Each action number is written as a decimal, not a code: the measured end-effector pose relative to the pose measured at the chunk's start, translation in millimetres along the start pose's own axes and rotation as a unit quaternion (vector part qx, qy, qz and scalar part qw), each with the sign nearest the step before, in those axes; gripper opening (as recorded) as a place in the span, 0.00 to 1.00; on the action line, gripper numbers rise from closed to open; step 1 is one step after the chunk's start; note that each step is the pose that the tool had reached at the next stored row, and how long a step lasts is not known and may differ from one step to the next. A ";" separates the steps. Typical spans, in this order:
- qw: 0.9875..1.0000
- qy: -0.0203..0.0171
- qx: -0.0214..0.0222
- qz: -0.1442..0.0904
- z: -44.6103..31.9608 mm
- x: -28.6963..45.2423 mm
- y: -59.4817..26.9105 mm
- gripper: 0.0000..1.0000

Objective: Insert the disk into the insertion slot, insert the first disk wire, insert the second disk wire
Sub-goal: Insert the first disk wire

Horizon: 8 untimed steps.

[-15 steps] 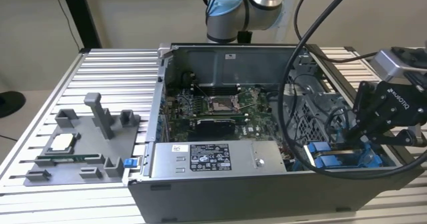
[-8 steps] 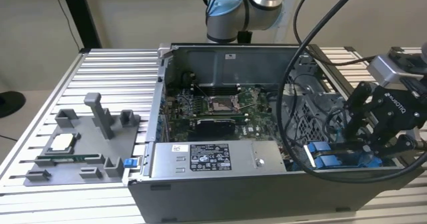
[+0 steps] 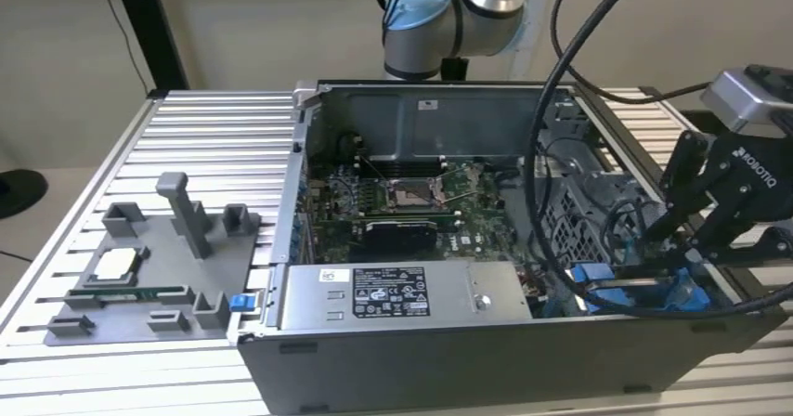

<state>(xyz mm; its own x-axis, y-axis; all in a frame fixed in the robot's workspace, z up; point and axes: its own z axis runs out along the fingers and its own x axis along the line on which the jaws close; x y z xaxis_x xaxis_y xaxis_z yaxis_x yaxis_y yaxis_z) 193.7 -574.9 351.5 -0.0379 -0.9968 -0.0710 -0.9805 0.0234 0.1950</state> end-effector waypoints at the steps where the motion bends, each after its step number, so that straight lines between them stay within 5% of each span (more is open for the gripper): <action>1: 1.000 0.000 0.000 0.000 -3.9 -0.3 0.8 1.00; 4: 1.000 0.000 0.000 0.000 -12.4 -0.9 2.5 1.00; 8: 1.000 0.000 0.000 -0.005 -13.6 -1.1 1.7 1.00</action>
<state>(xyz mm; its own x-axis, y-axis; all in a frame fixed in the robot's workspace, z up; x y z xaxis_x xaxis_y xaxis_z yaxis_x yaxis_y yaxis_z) 194.7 -574.8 365.2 -0.0280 -0.9970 -0.0726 -0.9807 0.0133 0.1950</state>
